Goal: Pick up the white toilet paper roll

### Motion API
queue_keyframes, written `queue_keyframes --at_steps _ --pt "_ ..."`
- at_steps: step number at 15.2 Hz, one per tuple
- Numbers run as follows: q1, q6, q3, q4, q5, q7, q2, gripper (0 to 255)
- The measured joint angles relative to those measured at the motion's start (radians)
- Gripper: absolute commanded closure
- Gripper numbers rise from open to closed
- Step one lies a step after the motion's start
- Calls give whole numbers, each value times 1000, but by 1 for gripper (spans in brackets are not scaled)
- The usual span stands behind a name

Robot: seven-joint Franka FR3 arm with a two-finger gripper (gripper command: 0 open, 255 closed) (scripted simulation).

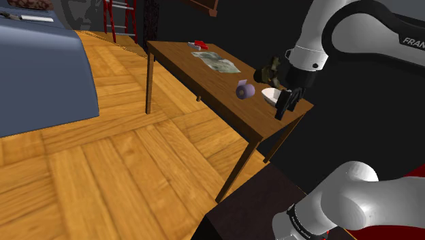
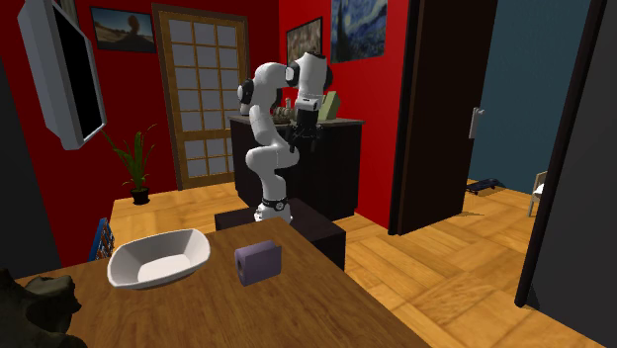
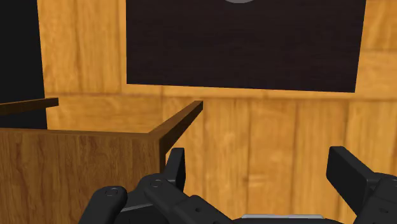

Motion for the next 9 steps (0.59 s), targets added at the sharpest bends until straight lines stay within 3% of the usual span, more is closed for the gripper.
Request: queue_keyframes --at_steps 3,9 --pt "-9 60 23 -30 -17 33 7 0" --pt "-66 355 136 -148 -124 217 80 0"
